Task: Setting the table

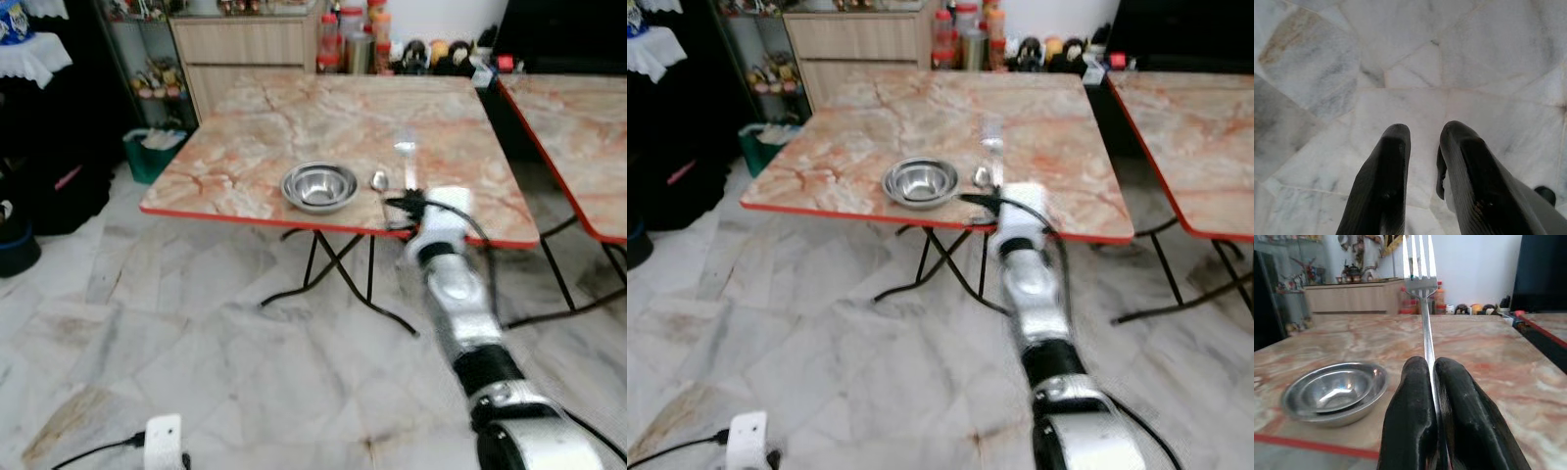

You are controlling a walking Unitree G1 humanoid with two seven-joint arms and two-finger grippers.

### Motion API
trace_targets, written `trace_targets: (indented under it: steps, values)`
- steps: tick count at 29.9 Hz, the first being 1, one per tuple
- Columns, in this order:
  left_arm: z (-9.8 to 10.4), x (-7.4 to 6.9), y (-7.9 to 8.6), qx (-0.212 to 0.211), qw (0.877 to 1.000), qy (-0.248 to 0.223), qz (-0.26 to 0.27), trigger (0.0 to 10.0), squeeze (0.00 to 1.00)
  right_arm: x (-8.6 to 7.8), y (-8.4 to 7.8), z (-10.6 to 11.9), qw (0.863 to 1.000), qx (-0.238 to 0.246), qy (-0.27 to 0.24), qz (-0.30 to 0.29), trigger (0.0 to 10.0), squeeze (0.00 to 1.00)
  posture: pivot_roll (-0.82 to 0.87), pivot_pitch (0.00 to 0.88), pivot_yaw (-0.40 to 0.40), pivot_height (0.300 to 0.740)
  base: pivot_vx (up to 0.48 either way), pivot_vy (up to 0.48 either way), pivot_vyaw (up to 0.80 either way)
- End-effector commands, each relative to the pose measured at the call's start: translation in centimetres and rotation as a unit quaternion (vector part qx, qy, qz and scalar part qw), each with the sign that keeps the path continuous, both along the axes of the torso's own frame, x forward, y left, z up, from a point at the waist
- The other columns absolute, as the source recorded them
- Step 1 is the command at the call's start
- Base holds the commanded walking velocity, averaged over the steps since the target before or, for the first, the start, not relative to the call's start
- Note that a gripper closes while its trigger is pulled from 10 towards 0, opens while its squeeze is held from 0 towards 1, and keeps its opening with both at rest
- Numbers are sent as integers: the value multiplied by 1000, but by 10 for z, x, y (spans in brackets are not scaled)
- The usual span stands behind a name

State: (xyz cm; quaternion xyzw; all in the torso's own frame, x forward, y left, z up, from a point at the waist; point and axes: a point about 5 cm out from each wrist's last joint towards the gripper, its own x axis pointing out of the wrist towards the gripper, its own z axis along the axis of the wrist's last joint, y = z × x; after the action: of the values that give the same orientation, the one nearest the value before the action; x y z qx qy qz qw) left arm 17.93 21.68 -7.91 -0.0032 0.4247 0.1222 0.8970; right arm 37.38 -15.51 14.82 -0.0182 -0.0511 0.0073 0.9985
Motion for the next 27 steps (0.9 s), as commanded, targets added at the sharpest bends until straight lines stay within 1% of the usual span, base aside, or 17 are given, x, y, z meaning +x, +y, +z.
trace_targets:
  steps: [1, 7, 13, 27]
  values:
    - [-1, -3, 4, 2, 1000, 6, 6, 10000, 0, 1, 12, 0, 1000, 1, 3, 16, 10000, 0, 46, 0, 19, 740, 337, 0, 0]
    - [-1, -3, 4, 2, 1000, 6, 5, 10000, 0, 0, 9, -3, 1000, 0, 10, 14, 10000, 0, 40, 0, 19, 740, 349, 0, 0]
    - [-1, -3, 3, 1, 1000, 6, 5, 10000, 0, -2, 4, -11, 1000, 2, 28, 7, 10000, 0, 40, 0, 19, 740, 359, 0, 0]
    - [-1, -2, 2, 1, 1000, 6, 3, 10000, 0, -3, 2, -17, 999, -1, 40, 6, 10000, 0, 35, 0, 17, 740, 373, 0, 0]
